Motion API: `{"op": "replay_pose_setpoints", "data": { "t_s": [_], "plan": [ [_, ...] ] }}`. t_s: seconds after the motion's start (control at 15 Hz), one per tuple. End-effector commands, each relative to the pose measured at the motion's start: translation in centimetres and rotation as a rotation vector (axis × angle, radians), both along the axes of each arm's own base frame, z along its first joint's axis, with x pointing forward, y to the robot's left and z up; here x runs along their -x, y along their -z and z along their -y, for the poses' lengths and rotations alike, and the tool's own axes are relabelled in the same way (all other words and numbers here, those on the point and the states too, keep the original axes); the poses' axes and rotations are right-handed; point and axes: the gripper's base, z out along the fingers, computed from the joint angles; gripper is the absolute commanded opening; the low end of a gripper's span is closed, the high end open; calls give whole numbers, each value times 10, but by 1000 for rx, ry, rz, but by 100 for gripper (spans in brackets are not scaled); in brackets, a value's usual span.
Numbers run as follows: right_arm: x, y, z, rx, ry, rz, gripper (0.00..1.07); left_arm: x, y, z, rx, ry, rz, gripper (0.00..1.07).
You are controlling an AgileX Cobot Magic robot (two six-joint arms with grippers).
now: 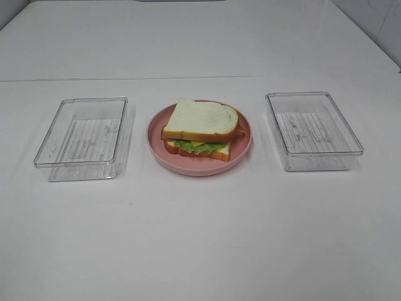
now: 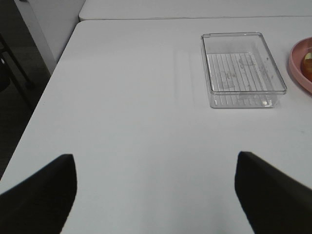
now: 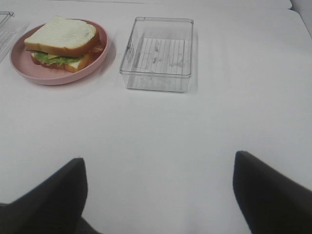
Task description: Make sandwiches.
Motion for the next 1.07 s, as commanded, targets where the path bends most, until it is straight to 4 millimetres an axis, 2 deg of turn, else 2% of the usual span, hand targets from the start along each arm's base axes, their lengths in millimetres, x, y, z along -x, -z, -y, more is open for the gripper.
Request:
{"op": "replay_pose_setpoints", "data": {
  "t_s": [0.07,0.4,1.07],
  "plan": [
    [2,0,-1,-2,1,23,78,3,1,0,3,-3,24,83],
    [2,0,-1,-2,1,23,78,2,1,8,-2,95,20,83],
    [2,0,-1,-2,1,23,78,2,1,8,0,93,21,83]
  ]
}}
